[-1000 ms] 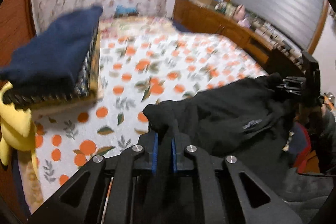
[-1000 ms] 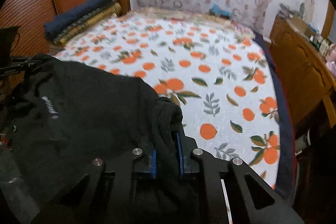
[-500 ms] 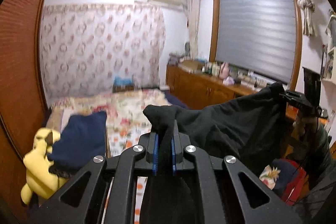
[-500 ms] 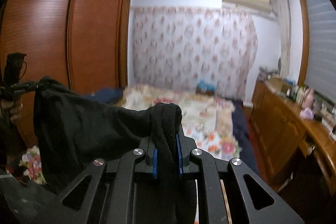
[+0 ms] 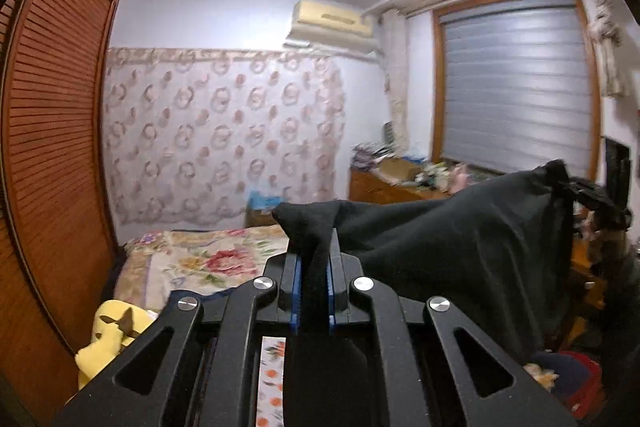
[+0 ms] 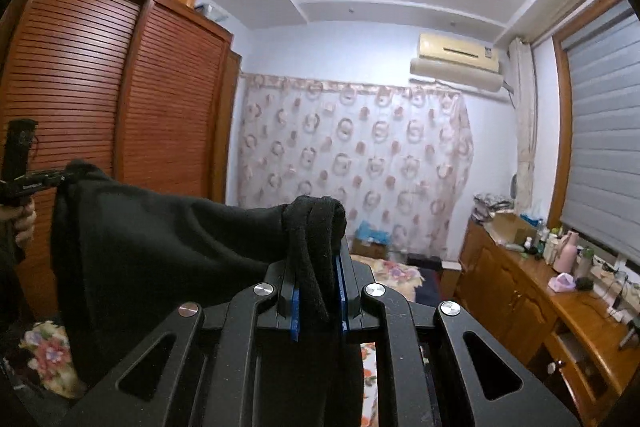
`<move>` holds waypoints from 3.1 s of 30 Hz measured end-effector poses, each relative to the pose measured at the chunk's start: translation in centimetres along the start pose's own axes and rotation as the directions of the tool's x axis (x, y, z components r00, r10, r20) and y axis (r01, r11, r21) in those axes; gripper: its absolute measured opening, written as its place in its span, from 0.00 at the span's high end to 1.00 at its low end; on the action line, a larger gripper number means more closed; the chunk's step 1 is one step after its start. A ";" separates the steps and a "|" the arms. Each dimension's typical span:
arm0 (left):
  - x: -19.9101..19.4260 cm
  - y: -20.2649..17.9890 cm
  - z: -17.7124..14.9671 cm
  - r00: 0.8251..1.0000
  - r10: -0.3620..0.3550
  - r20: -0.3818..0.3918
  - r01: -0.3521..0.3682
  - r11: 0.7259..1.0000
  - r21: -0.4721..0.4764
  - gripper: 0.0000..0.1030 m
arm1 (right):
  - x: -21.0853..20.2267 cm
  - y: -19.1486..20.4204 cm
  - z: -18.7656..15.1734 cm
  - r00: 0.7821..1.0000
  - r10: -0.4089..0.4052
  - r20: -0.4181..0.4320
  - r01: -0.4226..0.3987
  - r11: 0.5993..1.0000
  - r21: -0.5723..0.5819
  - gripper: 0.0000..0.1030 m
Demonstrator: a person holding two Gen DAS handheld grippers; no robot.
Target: Fold small clothes
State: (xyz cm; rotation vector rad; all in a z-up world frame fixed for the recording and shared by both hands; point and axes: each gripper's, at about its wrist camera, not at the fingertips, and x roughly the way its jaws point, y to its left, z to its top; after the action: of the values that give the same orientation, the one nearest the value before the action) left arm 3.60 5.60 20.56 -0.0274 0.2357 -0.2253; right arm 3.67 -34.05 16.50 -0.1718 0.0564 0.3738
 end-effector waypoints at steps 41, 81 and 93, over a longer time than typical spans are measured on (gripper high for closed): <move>29.6 2.4 -14.7 0.872 0.041 -0.487 -0.023 0.999 0.043 0.24 | 37.8 -4.9 -12.0 0.815 0.035 -0.578 0.029 0.994 0.102 0.62; 27.4 -1.6 -25.6 0.762 0.073 -0.643 -0.066 0.997 0.034 0.00 | 29.8 -2.7 -16.0 0.784 0.069 -0.617 0.106 0.964 0.242 0.46; 27.2 -1.2 -24.4 0.768 0.033 -0.640 -0.088 0.995 -0.055 0.11 | 30.1 -0.8 -16.1 0.785 0.007 -0.620 0.120 0.979 0.163 0.46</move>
State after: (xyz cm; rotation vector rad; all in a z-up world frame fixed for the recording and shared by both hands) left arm 23.42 -1.70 -9.27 -0.0240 0.9343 -0.1523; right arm 31.55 -26.82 -1.81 -0.0959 0.7417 0.2351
